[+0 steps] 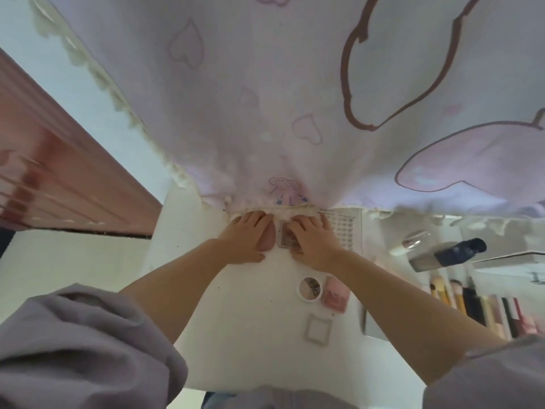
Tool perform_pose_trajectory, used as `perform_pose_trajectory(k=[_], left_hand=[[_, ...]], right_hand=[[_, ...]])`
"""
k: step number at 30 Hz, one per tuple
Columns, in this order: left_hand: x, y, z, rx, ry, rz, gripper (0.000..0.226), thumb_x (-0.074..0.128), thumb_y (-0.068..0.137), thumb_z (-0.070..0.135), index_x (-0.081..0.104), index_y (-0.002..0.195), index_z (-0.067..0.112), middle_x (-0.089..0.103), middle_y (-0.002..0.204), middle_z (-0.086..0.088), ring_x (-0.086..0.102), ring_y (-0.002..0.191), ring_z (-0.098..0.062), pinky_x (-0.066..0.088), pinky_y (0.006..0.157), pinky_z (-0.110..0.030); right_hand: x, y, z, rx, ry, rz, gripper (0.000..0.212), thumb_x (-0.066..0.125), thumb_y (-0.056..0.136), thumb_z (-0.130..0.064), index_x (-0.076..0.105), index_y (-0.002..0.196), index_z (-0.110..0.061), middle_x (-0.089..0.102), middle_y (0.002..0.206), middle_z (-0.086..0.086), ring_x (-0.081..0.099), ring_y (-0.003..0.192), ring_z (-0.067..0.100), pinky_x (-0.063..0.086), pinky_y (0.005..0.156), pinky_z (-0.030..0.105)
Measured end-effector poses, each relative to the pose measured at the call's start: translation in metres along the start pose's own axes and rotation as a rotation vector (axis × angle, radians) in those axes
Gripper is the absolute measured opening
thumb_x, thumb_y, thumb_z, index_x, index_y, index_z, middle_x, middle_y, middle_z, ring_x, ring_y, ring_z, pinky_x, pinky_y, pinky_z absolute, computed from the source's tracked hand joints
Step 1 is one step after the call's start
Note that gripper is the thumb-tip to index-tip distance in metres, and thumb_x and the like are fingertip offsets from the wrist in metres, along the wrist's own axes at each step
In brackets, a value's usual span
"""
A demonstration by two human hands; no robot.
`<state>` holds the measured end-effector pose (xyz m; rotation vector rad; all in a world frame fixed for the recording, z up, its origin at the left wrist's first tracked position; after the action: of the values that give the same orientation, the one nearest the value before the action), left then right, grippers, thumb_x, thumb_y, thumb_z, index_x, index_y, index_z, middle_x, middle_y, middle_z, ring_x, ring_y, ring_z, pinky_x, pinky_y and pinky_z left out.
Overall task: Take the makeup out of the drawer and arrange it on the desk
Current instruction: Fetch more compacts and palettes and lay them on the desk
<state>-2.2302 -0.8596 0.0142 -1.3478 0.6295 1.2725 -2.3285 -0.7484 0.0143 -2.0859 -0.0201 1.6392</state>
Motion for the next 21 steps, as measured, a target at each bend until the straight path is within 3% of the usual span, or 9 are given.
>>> perform_pose_trajectory(k=[7, 11, 16, 19, 21], left_hand=[[-0.026, -0.033, 0.004, 0.020, -0.078, 0.223, 0.072, 0.043, 0.090, 0.053, 0.020, 0.148, 0.016, 0.029, 0.149, -0.008, 0.027, 0.137, -0.025, 0.019, 0.111, -0.036], [-0.032, -0.057, 0.020, 0.148, -0.027, 0.262, 0.089, 0.005, 0.075, 0.062, 0.024, 0.147, 0.011, 0.036, 0.144, -0.011, 0.033, 0.134, -0.026, 0.024, 0.109, -0.036], [-0.016, -0.085, 0.054, 0.354, 0.061, 0.213, 0.063, 0.033, 0.095, 0.048, 0.033, 0.142, 0.006, 0.045, 0.135, -0.018, 0.043, 0.124, -0.035, 0.036, 0.102, -0.042], [0.005, -0.107, 0.090, 0.521, 0.094, 0.123, 0.061, 0.031, 0.089, 0.048, 0.043, 0.134, 0.007, 0.061, 0.110, -0.018, 0.063, 0.092, -0.035, 0.054, 0.073, -0.041], [0.020, -0.123, 0.120, 0.638, 0.137, 0.113, 0.060, 0.031, 0.087, 0.047, 0.046, 0.129, 0.007, 0.064, 0.106, -0.016, 0.065, 0.088, -0.032, 0.055, 0.071, -0.040]], right_hand=[[-0.026, -0.045, -0.011, 0.200, 0.090, 0.213, 0.044, 0.036, 0.098, -0.040, 0.041, 0.135, -0.019, 0.033, 0.148, 0.003, 0.027, 0.138, 0.024, 0.010, 0.117, 0.047], [-0.020, -0.093, -0.024, 0.413, 0.111, 0.289, 0.045, 0.028, 0.099, -0.045, 0.038, 0.138, -0.024, 0.032, 0.150, 0.000, 0.027, 0.138, 0.021, 0.008, 0.117, 0.044], [0.008, -0.170, -0.062, 0.681, 0.194, 0.406, 0.082, -0.003, 0.081, -0.058, 0.046, 0.134, -0.020, 0.043, 0.144, 0.003, 0.038, 0.133, 0.025, 0.017, 0.112, 0.047], [0.041, -0.225, -0.086, 0.873, 0.218, 0.335, 0.071, 0.000, 0.087, -0.057, 0.039, 0.137, -0.025, 0.037, 0.147, -0.001, 0.032, 0.136, 0.020, 0.013, 0.115, 0.044], [0.065, -0.268, -0.101, 1.007, 0.262, 0.307, 0.060, 0.009, 0.093, -0.054, 0.036, 0.139, -0.027, 0.033, 0.149, -0.003, 0.030, 0.137, 0.017, 0.013, 0.116, 0.042]])
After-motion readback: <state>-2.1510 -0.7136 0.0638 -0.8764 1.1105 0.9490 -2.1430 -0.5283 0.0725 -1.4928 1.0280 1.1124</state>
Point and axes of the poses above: each hand's wrist, its own y-axis towards the middle knuckle, its own x-axis out of the palm, z = x × y, the point moved 6 cm from there along y, towards the middle knuckle
